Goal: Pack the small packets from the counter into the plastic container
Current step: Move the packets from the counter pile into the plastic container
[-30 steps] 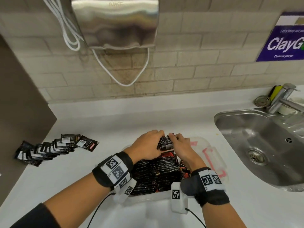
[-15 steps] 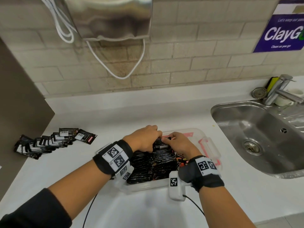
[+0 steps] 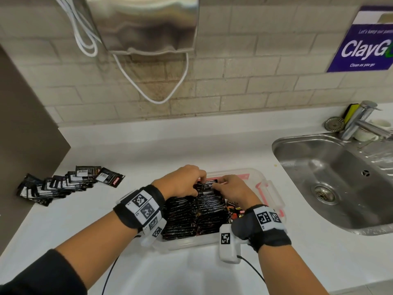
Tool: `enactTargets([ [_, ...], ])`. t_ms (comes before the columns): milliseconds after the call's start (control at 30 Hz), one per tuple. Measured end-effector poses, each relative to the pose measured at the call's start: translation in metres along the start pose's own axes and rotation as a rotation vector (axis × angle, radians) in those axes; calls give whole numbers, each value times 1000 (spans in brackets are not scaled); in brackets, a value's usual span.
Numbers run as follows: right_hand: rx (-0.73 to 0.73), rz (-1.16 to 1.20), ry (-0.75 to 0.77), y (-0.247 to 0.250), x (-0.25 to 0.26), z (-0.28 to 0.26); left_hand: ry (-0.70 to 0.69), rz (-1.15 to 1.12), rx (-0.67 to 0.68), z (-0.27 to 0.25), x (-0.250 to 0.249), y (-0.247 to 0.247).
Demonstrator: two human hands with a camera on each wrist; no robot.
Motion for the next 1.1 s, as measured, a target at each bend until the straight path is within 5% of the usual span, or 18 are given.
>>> enactTargets([
  [167,-29,24,12,6,3,0,-71,13,-109,-7,-5,19],
  [333,45,39,-2,-4,5,-2,-79,134,-8,-10,-8,0],
  [500,3,71,-2,1,5,-3,-75,138,-124,-11,-7,9],
  [900,85,123,-60,-16,5,-13,-106,142,26,-16,-9,-14],
  [1100,49,140,-88,-8,0,-16,-59,-22,-162,-36,19,18],
])
Point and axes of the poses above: each hand's wrist, its own z-axis towards the middle knuckle, its own y-axis out of the back of the hand, x = y × z, the point moved 10 cm from there along z, towards the middle knuckle, and after that the axes turned 11 degrees about z, right-handed, at the moved point
